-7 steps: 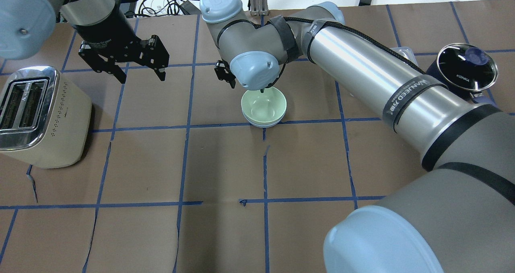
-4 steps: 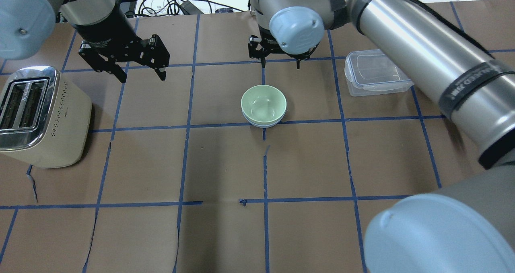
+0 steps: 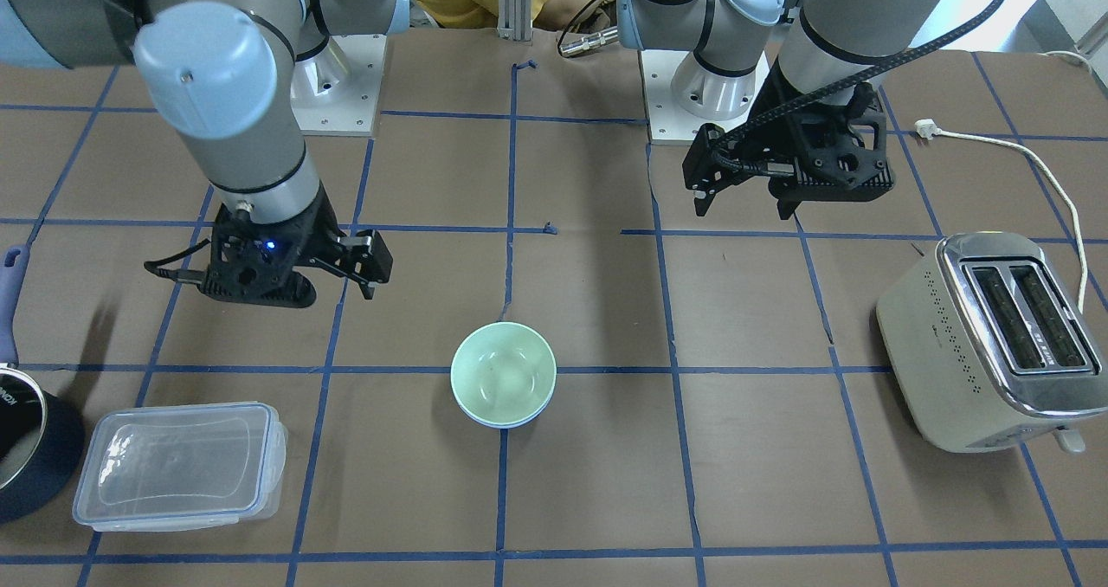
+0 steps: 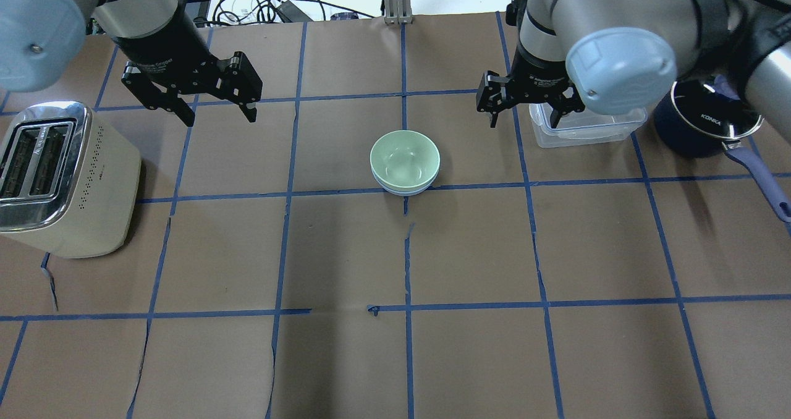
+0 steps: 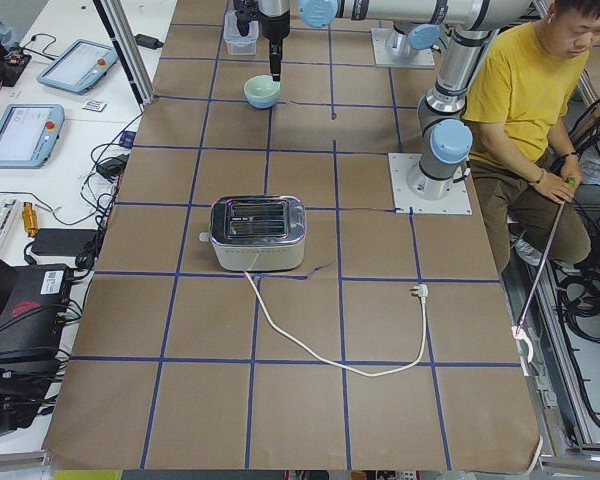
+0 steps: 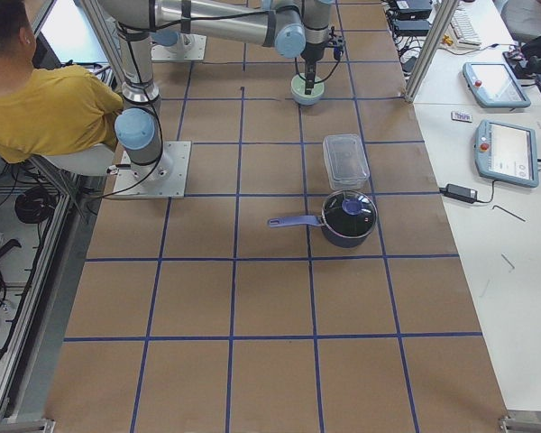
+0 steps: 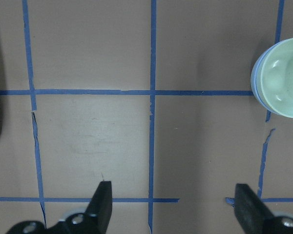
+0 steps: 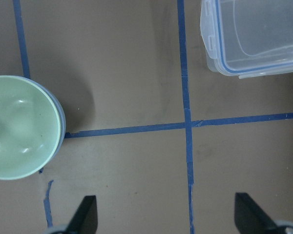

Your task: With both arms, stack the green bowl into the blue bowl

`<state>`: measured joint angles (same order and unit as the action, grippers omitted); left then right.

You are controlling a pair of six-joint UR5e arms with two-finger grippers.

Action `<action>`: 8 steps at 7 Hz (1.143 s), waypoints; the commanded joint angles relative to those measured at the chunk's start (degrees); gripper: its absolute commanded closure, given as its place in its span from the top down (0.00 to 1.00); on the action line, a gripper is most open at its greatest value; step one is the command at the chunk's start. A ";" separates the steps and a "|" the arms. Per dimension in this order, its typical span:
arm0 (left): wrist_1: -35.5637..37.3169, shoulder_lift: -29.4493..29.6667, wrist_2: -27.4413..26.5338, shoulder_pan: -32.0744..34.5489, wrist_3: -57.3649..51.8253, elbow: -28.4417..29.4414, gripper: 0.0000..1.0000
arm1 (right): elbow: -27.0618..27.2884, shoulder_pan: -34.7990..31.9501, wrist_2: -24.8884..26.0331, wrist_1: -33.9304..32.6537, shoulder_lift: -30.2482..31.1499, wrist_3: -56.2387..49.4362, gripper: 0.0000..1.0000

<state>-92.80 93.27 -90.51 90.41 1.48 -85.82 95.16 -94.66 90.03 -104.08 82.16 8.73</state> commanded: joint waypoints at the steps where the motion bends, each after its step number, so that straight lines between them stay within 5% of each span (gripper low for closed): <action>1: 2.71 -0.11 -0.36 -0.06 -0.43 -0.14 0.91 | 3.55 1.05 -0.47 5.68 7.74 -6.58 1.00; 4: 2.98 -0.28 -0.19 0.03 -0.43 -0.05 0.92 | -1.10 2.19 -1.43 15.45 8.64 -8.12 1.00; 6: 2.98 -0.29 -0.19 0.03 -0.43 -0.14 0.92 | -3.22 6.23 -2.14 17.50 8.90 -11.61 1.00; 8: 2.98 -0.37 -0.19 0.03 -0.43 -0.14 0.93 | -4.28 6.07 -1.09 17.95 9.95 -4.40 1.00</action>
<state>-89.83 92.93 -90.70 90.44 1.05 -85.87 91.61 -88.76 88.43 -86.66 91.45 -0.20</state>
